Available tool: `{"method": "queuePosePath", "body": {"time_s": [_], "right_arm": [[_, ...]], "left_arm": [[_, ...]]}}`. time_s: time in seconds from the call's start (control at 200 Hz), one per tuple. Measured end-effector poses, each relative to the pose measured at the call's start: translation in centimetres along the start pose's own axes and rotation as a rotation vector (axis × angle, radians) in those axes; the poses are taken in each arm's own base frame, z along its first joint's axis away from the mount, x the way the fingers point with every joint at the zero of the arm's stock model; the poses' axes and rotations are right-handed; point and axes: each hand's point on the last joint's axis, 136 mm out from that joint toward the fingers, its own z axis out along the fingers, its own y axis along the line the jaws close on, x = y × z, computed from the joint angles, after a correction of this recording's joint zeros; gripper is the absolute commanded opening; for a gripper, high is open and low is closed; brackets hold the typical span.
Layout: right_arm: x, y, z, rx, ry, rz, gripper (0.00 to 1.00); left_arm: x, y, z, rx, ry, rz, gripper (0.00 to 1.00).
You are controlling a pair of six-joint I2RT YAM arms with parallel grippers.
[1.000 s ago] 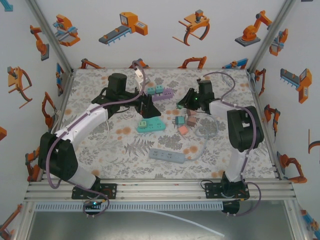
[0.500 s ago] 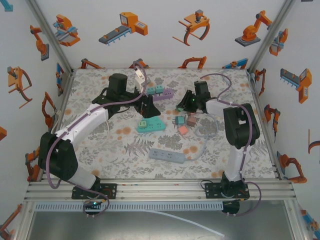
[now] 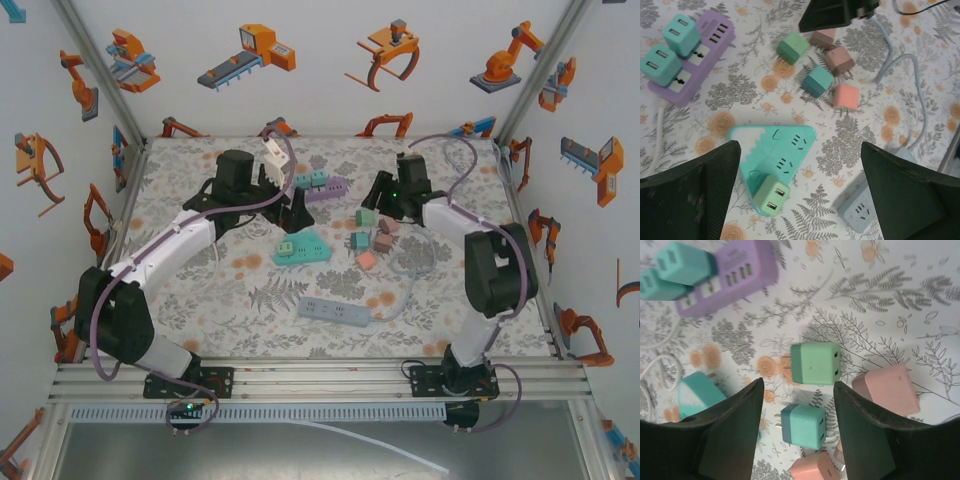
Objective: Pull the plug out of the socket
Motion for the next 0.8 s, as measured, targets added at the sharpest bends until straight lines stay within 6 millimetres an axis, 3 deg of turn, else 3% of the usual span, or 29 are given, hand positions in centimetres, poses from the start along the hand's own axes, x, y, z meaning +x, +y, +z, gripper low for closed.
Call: {"method": "queuePosePath", "body": {"time_s": [0.135, 0.305, 0.391, 0.516, 0.681, 0.801], "right_arm": [[-2.3, 3.4, -3.0, -0.069, -0.096, -0.132, 0.55], [-2.5, 10.8, -6.2, -0.21, -0.215, -0.427, 0.54], [-1.3, 14.1, -7.3, -0.29, -0.262, -0.576, 0.53], [1.4, 17.2, -7.9, -0.375, -0.297, -0.793, 0.53], [5.9, 20.0, -8.2, -0.496, -0.301, -1.053, 0.52], [8.2, 20.9, -8.5, -0.594, -0.307, -1.17, 0.51]], "left_arm": [[0.0, 1.1, -0.2, -0.07, -0.001, 0.0, 0.98], [0.0, 2.8, -0.5, -0.154, -0.003, -0.028, 0.98], [0.0, 3.7, -0.9, -0.184, -0.008, -0.053, 0.98], [0.0, 5.2, -1.4, -0.228, -0.015, -0.095, 0.98], [0.6, 7.7, -1.9, -0.29, -0.017, -0.185, 0.97], [1.9, 9.8, -1.6, -0.312, 0.002, -0.265, 0.97]]}}
